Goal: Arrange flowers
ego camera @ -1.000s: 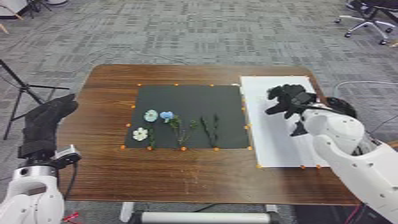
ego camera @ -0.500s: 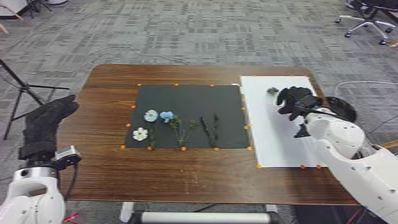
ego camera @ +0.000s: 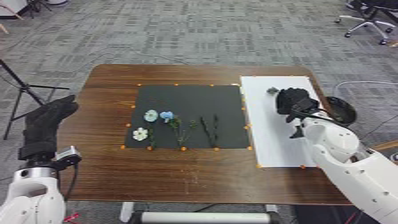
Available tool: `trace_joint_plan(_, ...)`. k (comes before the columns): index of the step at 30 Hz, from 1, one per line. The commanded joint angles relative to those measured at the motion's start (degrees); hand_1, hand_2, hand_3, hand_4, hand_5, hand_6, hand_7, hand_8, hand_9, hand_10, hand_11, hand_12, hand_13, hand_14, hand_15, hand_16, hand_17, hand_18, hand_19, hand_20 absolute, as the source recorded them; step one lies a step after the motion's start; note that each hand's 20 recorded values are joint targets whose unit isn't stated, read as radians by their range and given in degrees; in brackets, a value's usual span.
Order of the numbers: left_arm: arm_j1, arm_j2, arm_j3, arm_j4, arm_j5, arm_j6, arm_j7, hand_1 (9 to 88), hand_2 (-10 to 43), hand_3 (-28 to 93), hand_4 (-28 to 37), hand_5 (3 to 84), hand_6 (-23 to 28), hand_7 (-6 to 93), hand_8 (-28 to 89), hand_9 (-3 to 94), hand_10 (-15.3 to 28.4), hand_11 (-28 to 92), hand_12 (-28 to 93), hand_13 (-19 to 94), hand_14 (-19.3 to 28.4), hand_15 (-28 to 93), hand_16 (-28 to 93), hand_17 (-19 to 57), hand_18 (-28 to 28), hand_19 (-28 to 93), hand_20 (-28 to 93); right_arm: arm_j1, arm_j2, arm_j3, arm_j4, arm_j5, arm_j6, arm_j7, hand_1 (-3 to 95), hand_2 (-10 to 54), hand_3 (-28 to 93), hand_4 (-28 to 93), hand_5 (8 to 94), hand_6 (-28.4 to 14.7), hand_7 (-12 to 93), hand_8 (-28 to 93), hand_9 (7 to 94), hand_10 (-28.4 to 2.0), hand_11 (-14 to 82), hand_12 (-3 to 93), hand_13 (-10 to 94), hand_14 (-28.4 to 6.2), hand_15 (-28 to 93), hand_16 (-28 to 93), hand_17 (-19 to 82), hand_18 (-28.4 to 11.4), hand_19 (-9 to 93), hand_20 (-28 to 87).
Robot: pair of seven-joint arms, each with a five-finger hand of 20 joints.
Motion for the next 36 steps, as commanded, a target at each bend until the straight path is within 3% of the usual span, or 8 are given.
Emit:
trace_joint_plan(1, 0.7, 0.11, -0.68, -0.63, -0.02, 0.03, -0.36, 27.0, 2.6, 68, -23.7, 54.7, -0.9, 15.5, -8, 51.5, 14.1, 22, 15, 40, 16.9, 19, 4, 5.5, 13.1, 11, 19, 9.7, 2.6, -2.5, -8.2, 3.1, 4.3, -1.3, 62.4, -9.5, 56, -19, 75.2, 2.6, 29, 5, 86.4, -9.4, 6.4, 36.0, 77, -5.1, 46, 40, 33, -18.1, 57, 53)
trace_joint_plan(7, 0.7, 0.54, -0.98, -0.37, -0.05, -0.12, -0.55, 26.9, 2.6, 68, -23.6, 54.9, -0.7, 15.6, -8, 51.5, 14.0, 22, 15, 40, 17.0, 19, 4, 5.5, 13.1, 11, 19, 21.3, 2.0, -13.1, -11.3, 6.0, 1.9, -8.1, 62.1, -9.5, 57, -19, 75.5, 2.6, 28, 5, 85.9, -9.6, 5.7, 35.6, 76, -4.9, 44, 42, 33, -18.2, 56, 53)
trace_joint_plan(16, 0.4, 0.34, -0.35, -0.04, 0.07, -0.44, -0.9, 26.8, 2.4, 68, -23.6, 54.8, -0.8, 15.6, -8, 51.5, 14.1, 22, 15, 40, 17.0, 19, 4, 5.4, 13.2, 12, 19, 24.8, -8.2, -24.8, -5.7, 3.6, -4.7, -18.5, 61.3, -9.5, 58, -19, 74.5, 3.5, 30, 4, 84.4, -8.6, 5.3, 35.4, 75, -4.4, 43, 44, 31, -17.5, 55, 53)
trace_joint_plan(19, -0.8, 0.67, 0.23, 0.59, 0.4, -0.99, -1.19, 26.9, 2.4, 68, -23.7, 54.8, -0.8, 15.6, -8, 51.5, 14.1, 22, 15, 40, 17.0, 19, 4, 5.4, 13.2, 12, 19, 24.9, -11.0, -27.1, -4.9, 2.3, -4.8, -21.1, 61.2, -9.5, 58, -19, 74.3, 3.6, 30, 4, 84.2, -8.6, 5.1, 35.3, 75, -4.3, 43, 44, 31, -17.3, 55, 53)
trace_joint_plan(27, -2.2, 0.68, 1.6, 1.33, 0.68, -2.33, -0.98, 27.0, 2.6, 68, -23.7, 54.9, -0.8, 15.6, -8, 51.5, 14.0, 22, 15, 40, 16.9, 19, 4, 5.4, 13.2, 12, 19, 24.6, -14.3, -31.3, -2.8, 1.6, -1.5, -22.8, 60.9, -9.5, 58, -20, 74.0, 3.8, 31, 3, 83.9, -8.4, 5.2, 35.3, 74, -4.2, 42, 44, 31, -17.0, 54, 53)
trace_joint_plan(36, -2.6, 0.7, 1.8, 1.54, 0.38, -2.12, -0.47, 26.9, 2.7, 68, -23.7, 54.9, -0.8, 15.6, -8, 51.5, 14.1, 22, 15, 40, 16.9, 19, 4, 5.4, 13.2, 11, 19, 26.6, -18.1, -31.7, 1.1, -0.2, 0.9, -22.8, 60.6, -9.5, 58, -20, 73.6, 3.9, 32, 3, 83.6, -7.9, 5.1, 35.3, 74, -4.3, 42, 45, 31, -17.0, 54, 53)
